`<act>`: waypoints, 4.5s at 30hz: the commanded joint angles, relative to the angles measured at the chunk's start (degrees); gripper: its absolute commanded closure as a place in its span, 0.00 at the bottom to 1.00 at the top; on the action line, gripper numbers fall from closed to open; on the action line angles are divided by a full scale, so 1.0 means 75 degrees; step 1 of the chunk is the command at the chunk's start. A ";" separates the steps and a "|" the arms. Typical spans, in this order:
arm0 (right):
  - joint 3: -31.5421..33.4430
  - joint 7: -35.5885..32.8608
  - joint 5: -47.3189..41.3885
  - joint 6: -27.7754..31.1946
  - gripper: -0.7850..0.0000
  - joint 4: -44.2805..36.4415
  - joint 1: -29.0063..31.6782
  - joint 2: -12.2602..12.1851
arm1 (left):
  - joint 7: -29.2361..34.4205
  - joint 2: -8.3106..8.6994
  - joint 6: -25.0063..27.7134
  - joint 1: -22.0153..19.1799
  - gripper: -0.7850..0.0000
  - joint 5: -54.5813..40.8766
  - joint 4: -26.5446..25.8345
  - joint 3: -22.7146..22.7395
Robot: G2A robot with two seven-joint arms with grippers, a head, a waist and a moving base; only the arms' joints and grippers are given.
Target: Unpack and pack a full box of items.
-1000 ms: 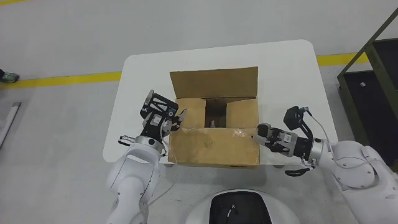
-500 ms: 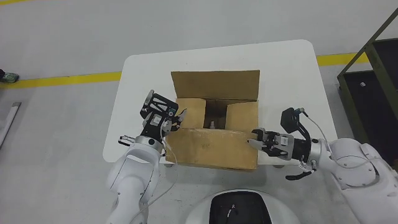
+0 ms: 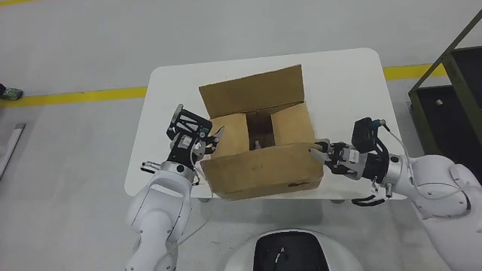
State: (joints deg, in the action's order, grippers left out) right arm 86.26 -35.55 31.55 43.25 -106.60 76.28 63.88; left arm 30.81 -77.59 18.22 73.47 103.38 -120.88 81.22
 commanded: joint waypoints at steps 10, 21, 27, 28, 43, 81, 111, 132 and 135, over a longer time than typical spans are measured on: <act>0.0046 0.2135 0.3365 0.0710 1.00 -0.0546 0.0031 -0.0010 | 0.0332 0.0044 0.0639 -0.0607 0.00 0.0104 0.0371 -0.0189; 0.0015 0.3738 0.4420 -0.0076 0.72 -0.0643 0.0599 0.0013 | 0.0625 0.0179 0.2636 -0.0589 0.00 -0.0219 0.0199 -0.0409; 0.0036 0.3856 0.3714 -0.0465 0.24 -0.0516 0.0792 0.0025 | 0.0582 0.0260 0.3400 -0.0533 0.00 -0.0432 -0.0039 -0.0420; 0.0058 0.3833 0.3474 -0.0528 0.00 -0.0508 0.0825 0.0026 | 0.0579 0.0271 0.3445 -0.0511 0.00 -0.0497 -0.0078 -0.0378; 0.1091 0.3788 -0.0129 -0.1988 1.00 -0.0284 0.1438 0.0048 | 0.0502 0.0434 0.4390 0.0058 0.00 -0.1686 -0.1051 -0.0425; 0.0681 0.2790 0.1719 -0.2131 1.00 0.0319 0.1824 -0.0118 | 0.0980 0.0789 0.3210 0.0136 0.00 -0.2212 -0.0858 -0.0437; -0.0136 0.3211 0.1433 -0.1236 1.00 0.0003 0.1974 -0.0097 | 0.1518 0.0850 0.1948 -0.0177 0.00 -0.0929 0.0369 -0.1371; -0.0116 0.3205 0.1343 -0.1251 1.00 -0.0049 0.1796 -0.0117 | 0.1063 0.0861 0.1120 -0.0465 1.00 0.1241 0.1547 -0.1849; -0.0151 0.3216 0.1329 -0.1233 1.00 0.0008 0.1737 -0.0115 | 0.1132 0.0824 0.0724 -0.0468 1.00 0.0872 0.1466 -0.1698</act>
State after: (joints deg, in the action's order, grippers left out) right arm 85.20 -11.41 41.53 33.94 -106.67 89.44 63.01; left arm 39.05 -71.29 24.84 69.99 111.28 -109.61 68.07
